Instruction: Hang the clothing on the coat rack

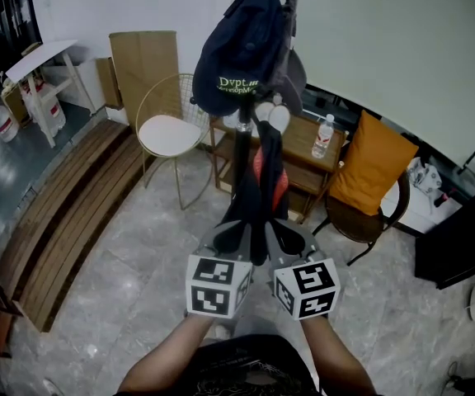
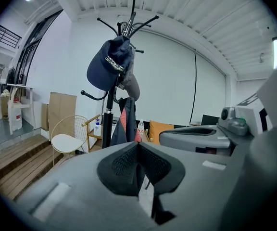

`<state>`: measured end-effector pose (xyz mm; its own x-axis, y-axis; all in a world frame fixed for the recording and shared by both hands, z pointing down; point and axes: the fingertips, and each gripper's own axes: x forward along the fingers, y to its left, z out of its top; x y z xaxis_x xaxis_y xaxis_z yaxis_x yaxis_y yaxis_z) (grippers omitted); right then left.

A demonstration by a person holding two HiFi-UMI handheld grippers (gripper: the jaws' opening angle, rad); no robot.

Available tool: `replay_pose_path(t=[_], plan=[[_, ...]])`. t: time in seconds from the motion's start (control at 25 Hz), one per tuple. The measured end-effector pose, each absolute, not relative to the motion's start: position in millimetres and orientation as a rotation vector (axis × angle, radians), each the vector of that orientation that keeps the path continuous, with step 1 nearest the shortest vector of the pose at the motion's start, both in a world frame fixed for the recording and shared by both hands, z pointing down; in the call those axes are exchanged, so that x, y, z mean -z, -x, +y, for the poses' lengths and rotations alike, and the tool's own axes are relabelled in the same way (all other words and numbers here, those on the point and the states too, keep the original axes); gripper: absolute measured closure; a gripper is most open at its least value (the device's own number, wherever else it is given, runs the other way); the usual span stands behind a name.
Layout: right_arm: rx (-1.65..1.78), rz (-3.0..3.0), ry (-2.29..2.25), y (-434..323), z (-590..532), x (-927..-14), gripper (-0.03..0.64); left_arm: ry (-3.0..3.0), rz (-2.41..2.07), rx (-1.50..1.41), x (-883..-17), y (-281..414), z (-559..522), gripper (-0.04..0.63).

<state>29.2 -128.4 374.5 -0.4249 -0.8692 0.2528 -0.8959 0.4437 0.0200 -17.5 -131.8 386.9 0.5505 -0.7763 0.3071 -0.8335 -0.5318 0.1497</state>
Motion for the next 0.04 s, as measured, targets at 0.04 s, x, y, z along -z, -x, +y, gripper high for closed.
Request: replay_pose_path(t=[0.04], plan=[[-0.172,-2.471,-1.538,-28.7,-129.5,-373.8,0.615,-2.511,-1.339,-0.295,-386.4,18.2,-133.0,0.589]])
